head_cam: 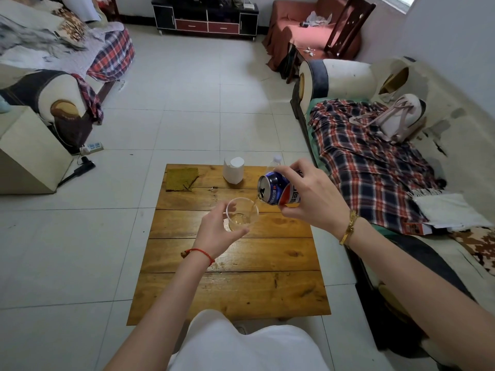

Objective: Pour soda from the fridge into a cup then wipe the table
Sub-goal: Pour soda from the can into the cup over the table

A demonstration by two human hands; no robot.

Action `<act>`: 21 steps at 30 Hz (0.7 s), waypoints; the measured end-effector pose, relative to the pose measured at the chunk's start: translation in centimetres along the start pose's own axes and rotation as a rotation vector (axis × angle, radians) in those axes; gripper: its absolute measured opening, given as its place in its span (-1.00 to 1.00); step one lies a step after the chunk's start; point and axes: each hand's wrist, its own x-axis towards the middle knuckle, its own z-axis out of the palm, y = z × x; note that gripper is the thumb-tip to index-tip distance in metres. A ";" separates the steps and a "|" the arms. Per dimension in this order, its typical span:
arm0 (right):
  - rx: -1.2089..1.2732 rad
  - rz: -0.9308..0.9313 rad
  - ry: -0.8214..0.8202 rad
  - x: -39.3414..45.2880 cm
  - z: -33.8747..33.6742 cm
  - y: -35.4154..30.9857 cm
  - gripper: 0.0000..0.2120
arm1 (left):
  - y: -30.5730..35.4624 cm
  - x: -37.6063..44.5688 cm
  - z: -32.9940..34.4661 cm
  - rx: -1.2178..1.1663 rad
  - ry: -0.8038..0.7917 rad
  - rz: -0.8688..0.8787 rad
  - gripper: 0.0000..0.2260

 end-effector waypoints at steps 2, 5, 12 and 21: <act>0.005 -0.002 0.004 0.1 0.0 -0.1 -0.32 | -0.1 0.0 -0.1 0.000 0.002 -0.001 -0.42; 0.003 -0.005 0.006 0.2 0.0 -0.2 -0.32 | -0.1 -0.2 -0.3 -0.002 0.006 -0.002 -0.41; -0.014 -0.016 -0.007 0.4 0.3 -0.4 -0.31 | 0.0 -0.3 -0.8 -0.002 0.017 -0.003 -0.42; -0.021 -0.020 -0.021 0.6 0.7 -0.7 -0.31 | 0.0 -0.4 -1.0 0.004 0.016 -0.006 -0.42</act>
